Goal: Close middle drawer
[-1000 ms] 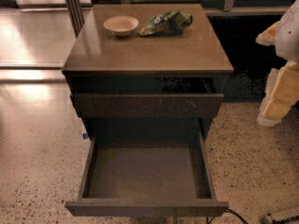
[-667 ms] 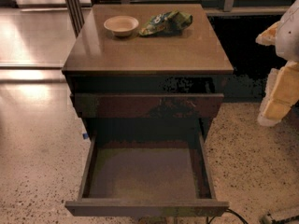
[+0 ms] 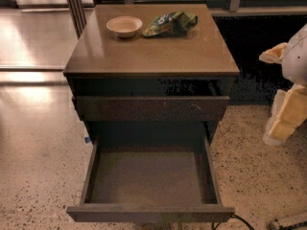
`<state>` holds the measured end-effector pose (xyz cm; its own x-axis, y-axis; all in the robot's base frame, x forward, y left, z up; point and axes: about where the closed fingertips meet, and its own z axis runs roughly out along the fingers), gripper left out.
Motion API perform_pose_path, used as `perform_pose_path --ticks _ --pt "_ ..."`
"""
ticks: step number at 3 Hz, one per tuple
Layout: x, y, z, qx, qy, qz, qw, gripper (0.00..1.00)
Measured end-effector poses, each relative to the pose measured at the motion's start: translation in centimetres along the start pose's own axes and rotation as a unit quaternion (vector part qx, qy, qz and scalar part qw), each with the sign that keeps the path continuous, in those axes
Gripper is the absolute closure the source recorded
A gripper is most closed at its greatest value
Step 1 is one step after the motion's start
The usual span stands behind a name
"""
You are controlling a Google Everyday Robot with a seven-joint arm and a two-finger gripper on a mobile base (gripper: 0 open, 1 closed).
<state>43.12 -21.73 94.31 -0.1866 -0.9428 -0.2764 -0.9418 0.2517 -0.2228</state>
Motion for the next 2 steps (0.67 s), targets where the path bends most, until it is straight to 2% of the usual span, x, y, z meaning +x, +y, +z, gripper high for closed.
perform_pose_path --ticks 1,2 --pt "0.3 1.4 3.3 -0.020 -0.023 -0.010 0.9995 0.00" --pt "0.2 3.6 7.4 -0.056 -0.034 -0.042 0.9969 0.00"
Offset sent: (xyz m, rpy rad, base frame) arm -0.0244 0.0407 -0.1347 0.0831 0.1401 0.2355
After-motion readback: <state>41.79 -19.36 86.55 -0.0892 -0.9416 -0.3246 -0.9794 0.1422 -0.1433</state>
